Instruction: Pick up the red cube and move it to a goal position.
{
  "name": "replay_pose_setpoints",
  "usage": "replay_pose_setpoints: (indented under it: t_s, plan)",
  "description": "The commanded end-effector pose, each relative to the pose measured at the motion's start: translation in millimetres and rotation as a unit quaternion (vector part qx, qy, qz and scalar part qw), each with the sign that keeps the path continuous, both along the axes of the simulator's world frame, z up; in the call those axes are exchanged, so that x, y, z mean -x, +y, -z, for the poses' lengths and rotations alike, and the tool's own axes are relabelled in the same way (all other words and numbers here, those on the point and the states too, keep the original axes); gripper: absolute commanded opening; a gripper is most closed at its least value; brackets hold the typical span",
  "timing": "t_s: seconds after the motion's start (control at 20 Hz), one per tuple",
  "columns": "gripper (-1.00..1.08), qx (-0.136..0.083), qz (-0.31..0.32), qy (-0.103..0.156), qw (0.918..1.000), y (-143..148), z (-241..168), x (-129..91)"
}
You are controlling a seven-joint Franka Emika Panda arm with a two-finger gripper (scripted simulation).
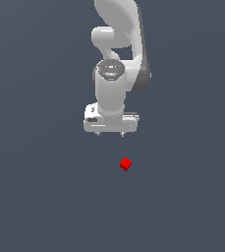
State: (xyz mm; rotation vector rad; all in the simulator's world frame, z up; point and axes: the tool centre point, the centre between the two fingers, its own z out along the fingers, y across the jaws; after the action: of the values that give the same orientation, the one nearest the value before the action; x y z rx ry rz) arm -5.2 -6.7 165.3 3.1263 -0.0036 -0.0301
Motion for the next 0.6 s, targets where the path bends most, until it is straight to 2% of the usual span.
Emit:
replay_pose_setpoints:
  t_s: [0.0, 0.55]
  plan:
    - [1.0, 0.0, 0.0, 0.0, 1.0, 0, 0, 0]
    - [1.0, 0.0, 0.035, -0.001, 0.9994, 10, 15, -4]
